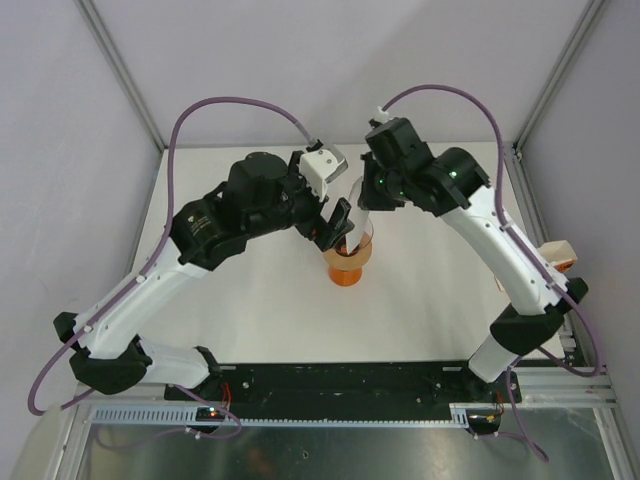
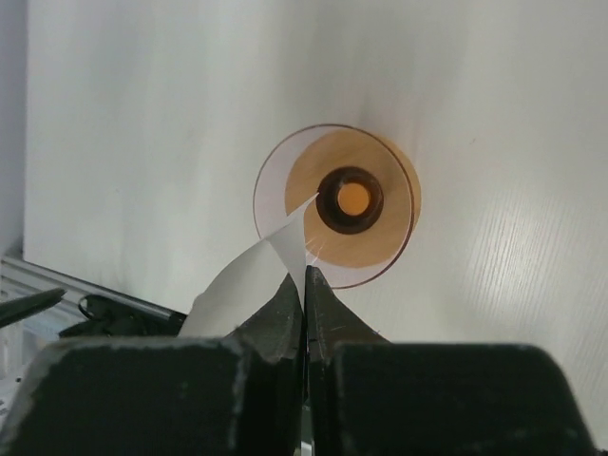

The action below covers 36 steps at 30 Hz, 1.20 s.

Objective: Place the coffee filter in the dripper

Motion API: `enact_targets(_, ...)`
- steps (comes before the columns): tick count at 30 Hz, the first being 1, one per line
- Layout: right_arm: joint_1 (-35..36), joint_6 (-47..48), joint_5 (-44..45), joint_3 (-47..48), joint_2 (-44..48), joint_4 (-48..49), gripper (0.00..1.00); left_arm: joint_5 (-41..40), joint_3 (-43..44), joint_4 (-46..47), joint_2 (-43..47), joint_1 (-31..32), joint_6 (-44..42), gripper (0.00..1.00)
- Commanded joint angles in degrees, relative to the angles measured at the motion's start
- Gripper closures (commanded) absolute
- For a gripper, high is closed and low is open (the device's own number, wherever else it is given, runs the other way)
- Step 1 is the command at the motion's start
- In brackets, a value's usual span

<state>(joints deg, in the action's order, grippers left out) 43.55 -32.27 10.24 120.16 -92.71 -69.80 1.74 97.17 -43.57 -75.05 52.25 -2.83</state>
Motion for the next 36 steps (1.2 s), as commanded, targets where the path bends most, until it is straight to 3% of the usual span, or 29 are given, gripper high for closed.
enact_targets(1,1.8,0.7,-0.5,3.7,-3.4,-6.5,1.00,-0.6,1.1,0.7,-0.2,-0.7,4.7,0.06)
enact_targets(5,2.8,0.6,-0.7,3.7,-4.9,-6.3,1.00,-2.7,-0.3,2.3,-1.1,-2.8,4.6,0.11)
enact_targets(14,2.8,1.2,-1.6,3.4,-5.9,-5.1,1.00,1.4,-2.8,3.7,-4.3,-4.9,4.4,0.39)
enact_targets(26,0.6,2.7,-5.0,-0.8,-4.7,-1.7,1.00,6.3,-5.5,3.8,-6.4,-7.9,6.3,0.58)
enact_targets(32,0.0,3.9,-6.9,-3.9,-3.9,0.8,1.00,9.5,-6.9,3.8,-6.5,-10.7,8.1,0.94)
enact_targets(36,0.1,4.2,-6.1,-6.6,-2.8,3.1,0.84,11.5,-7.7,3.8,-5.9,-12.1,10.3,0.99)
